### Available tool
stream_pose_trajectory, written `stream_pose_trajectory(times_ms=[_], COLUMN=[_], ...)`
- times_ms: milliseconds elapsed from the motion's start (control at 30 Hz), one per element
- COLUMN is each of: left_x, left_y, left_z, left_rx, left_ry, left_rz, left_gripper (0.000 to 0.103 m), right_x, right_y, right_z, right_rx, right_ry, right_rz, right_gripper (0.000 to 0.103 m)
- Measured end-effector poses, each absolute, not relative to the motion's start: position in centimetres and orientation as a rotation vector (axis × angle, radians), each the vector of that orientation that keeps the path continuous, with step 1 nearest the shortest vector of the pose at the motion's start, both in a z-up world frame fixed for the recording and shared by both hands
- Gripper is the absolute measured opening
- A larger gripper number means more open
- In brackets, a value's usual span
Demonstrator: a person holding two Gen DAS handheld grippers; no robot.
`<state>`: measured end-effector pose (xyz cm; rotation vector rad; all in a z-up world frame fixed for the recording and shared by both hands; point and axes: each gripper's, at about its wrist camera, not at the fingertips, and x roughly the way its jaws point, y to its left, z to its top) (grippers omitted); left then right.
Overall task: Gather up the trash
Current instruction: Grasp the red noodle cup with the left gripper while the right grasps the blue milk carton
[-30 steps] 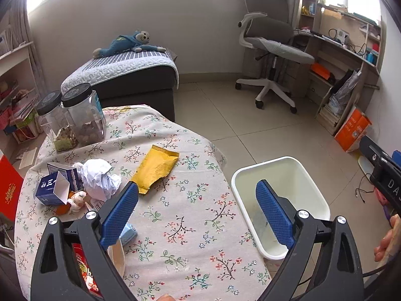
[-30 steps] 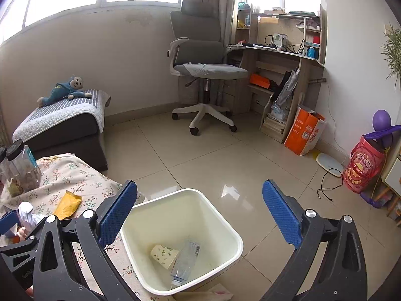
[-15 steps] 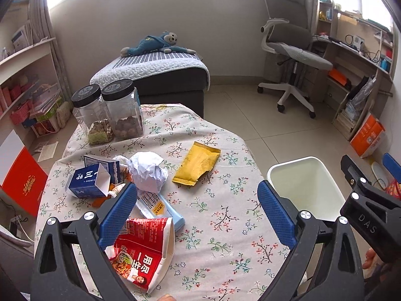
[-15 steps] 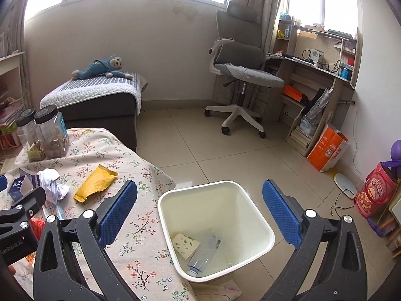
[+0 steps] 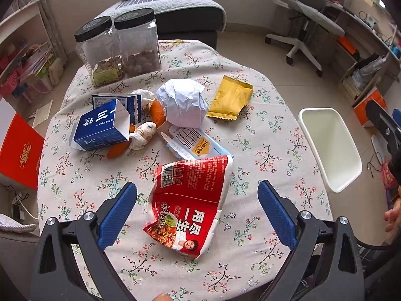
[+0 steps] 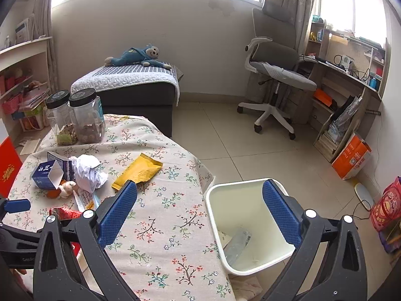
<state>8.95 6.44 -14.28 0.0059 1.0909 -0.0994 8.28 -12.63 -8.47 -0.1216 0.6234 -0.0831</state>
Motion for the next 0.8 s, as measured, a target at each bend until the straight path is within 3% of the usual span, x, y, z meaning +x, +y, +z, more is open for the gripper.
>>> stream_pose_trajectory(times_ms=[367, 800], left_x=[10.4, 11.6], left_y=[4.9, 6.2], left_z=[-20.1, -21.5], left_rx=[0.175, 0.264], left_ry=[1.257, 1.283], left_rz=[-0.163, -0.119], left_gripper=[0.096, 0.094], right_x=[9.1, 11.2], right_y=[-12.4, -10.8], right_z=[-9.4, -11.8], right_rx=[-0.137, -0.180], right_ry=[0.668, 0.769], right_rz=[-0.097, -0.063], right_gripper=[0.096, 0.096])
